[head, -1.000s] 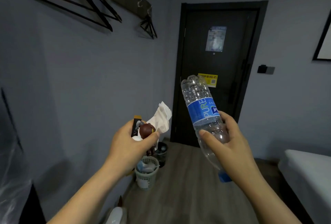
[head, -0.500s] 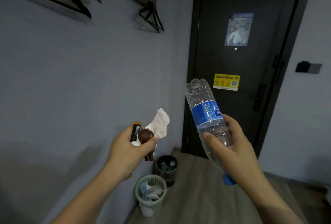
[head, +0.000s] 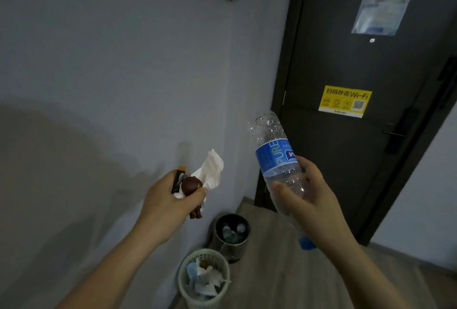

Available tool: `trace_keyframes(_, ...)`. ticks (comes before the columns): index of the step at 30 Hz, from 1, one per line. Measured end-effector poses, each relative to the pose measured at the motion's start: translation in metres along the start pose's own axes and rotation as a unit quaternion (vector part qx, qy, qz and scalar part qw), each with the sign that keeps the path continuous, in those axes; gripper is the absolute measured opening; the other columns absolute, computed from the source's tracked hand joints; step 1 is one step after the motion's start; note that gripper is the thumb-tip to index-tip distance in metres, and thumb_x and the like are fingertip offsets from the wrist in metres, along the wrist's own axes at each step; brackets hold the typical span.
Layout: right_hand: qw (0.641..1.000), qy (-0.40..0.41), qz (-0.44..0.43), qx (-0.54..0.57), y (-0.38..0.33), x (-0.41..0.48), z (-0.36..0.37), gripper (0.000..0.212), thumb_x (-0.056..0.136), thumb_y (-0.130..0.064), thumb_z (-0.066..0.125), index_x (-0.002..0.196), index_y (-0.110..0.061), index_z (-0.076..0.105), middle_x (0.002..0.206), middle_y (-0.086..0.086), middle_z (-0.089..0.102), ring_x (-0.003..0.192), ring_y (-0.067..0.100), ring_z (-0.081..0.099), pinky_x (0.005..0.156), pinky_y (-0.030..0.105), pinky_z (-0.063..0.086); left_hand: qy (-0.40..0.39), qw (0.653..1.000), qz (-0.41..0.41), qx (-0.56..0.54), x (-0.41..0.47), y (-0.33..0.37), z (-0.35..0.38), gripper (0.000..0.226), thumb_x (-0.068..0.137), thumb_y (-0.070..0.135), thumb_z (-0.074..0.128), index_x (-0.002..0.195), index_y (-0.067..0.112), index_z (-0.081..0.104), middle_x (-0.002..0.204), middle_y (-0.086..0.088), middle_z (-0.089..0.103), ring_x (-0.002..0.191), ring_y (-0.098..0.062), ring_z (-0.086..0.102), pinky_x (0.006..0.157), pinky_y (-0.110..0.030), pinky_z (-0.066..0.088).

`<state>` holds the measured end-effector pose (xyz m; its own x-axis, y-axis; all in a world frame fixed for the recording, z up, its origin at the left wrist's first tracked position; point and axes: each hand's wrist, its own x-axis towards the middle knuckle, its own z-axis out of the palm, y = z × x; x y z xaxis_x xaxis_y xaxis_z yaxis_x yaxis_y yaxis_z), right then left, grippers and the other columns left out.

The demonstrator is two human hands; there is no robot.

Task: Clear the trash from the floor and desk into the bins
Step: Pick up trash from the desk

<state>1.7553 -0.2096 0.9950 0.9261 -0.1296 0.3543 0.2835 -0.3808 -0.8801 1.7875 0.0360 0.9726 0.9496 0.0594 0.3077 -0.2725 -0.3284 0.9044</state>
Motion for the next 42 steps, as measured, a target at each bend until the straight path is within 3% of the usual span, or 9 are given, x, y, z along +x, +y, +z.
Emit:
trace_keyframes(3, 1.000, -0.003, 0.023, -0.012, 0.022, 0.035, 0.018, 0.049, 0.081, -0.034, 0.071, 0.122, -0.044, 0.045, 0.108, -0.015, 0.063, 0.089, -0.003, 0.065, 0.072, 0.023, 0.053, -0.012, 0.999, -0.035, 0.014, 0.041, -0.036, 0.004, 0.017, 0.078, 0.020, 0.072, 0.075, 0.012, 0.057, 0.059, -0.001, 0.066, 0.047, -0.010, 0.059, 0.042, -0.017, 0.042)
trace_keyframes(10, 0.994, -0.033, 0.099, -0.043, 0.103, 0.122, 0.073, 0.053, 0.082, -0.031, 0.070, 0.128, -0.034, 0.045, 0.104, -0.014, 0.064, 0.084, -0.009, 0.063, 0.060, 0.005, 0.046, -0.038, 0.991, -0.125, 0.037, 0.133, -0.134, 0.029, 0.018, 0.077, 0.021, 0.072, 0.077, 0.012, 0.057, 0.062, -0.004, 0.067, 0.052, -0.013, 0.063, 0.045, -0.019, 0.043)
trace_keyframes(13, 0.988, -0.056, 0.135, -0.052, 0.141, 0.151, 0.087, 0.061, 0.081, -0.036, 0.069, 0.135, -0.032, 0.041, 0.108, -0.014, 0.062, 0.087, -0.010, 0.062, 0.061, 0.012, 0.048, -0.051, 0.985, -0.155, 0.051, 0.158, -0.172, 0.045, 0.024, 0.079, 0.020, 0.073, 0.081, 0.003, 0.057, 0.065, -0.013, 0.065, 0.059, -0.026, 0.062, 0.050, -0.031, 0.045)
trace_keyframes(18, 0.973, -0.108, 0.186, -0.077, 0.217, 0.201, 0.105, 0.062, 0.081, -0.044, 0.066, 0.135, -0.037, 0.037, 0.107, -0.016, 0.060, 0.084, -0.007, 0.063, 0.056, 0.010, 0.046, -0.056, 0.969, -0.221, 0.097, 0.192, -0.235, 0.081, 0.033, 0.079, 0.025, 0.074, 0.082, -0.002, 0.056, 0.075, -0.020, 0.062, 0.069, -0.031, 0.061, 0.066, -0.045, 0.051)
trace_keyframes(22, 0.957, -0.156, 0.227, -0.092, 0.288, 0.250, 0.117, 0.063, 0.082, -0.040, 0.068, 0.137, -0.031, 0.037, 0.111, -0.011, 0.056, 0.091, 0.004, 0.062, 0.067, 0.018, 0.047, -0.063, 0.943, -0.301, 0.130, 0.213, -0.285, 0.117, 0.024, 0.080, 0.022, 0.073, 0.081, 0.008, 0.053, 0.075, -0.012, 0.061, 0.069, -0.023, 0.059, 0.071, -0.035, 0.049)
trace_keyframes(26, 0.932, -0.200, 0.275, -0.126, 0.364, 0.301, 0.123, 0.056, 0.083, -0.041, 0.068, 0.131, -0.029, 0.042, 0.092, -0.019, 0.051, 0.079, -0.002, 0.054, 0.059, 0.014, 0.038, -0.076, 0.908, -0.376, 0.172, 0.231, -0.338, 0.158, 0.022, 0.077, 0.025, 0.074, 0.081, 0.013, 0.056, 0.073, -0.003, 0.062, 0.070, -0.020, 0.061, 0.066, -0.033, 0.048)
trace_keyframes(31, 0.883, -0.252, 0.347, -0.190, 0.466, 0.339, 0.140, 0.063, 0.083, -0.045, 0.066, 0.135, -0.020, 0.041, 0.097, -0.005, 0.051, 0.076, 0.003, 0.054, 0.056, 0.021, 0.038, -0.129, 0.859, -0.438, 0.233, 0.240, -0.416, 0.206, 0.034, 0.080, 0.034, 0.072, 0.094, 0.018, 0.046, 0.081, 0.005, 0.050, 0.070, -0.010, 0.048, 0.058, -0.022, 0.034)
trace_keyframes(39, 0.836, -0.278, 0.396, -0.257, 0.613, 0.335, 0.190, 0.055, 0.084, -0.048, 0.064, 0.124, -0.013, 0.048, 0.084, -0.006, 0.051, 0.067, 0.001, 0.050, 0.051, 0.021, 0.035, -0.171, 0.804, -0.516, 0.242, 0.228, -0.540, 0.265, 0.028, 0.080, 0.023, 0.071, 0.076, 0.015, 0.044, 0.070, 0.002, 0.045, 0.069, -0.016, 0.046, 0.051, -0.023, 0.030)
trace_keyframes(42, 0.827, -0.285, 0.409, -0.260, 0.659, 0.326, 0.209, 0.054, 0.083, -0.049, 0.066, 0.121, -0.015, 0.048, 0.080, -0.010, 0.051, 0.068, 0.004, 0.053, 0.052, 0.022, 0.038, -0.173, 0.789, -0.536, 0.245, 0.220, -0.580, 0.286, 0.027, 0.080, 0.025, 0.071, 0.086, 0.009, 0.051, 0.080, -0.004, 0.051, 0.078, -0.022, 0.051, 0.062, -0.027, 0.034)
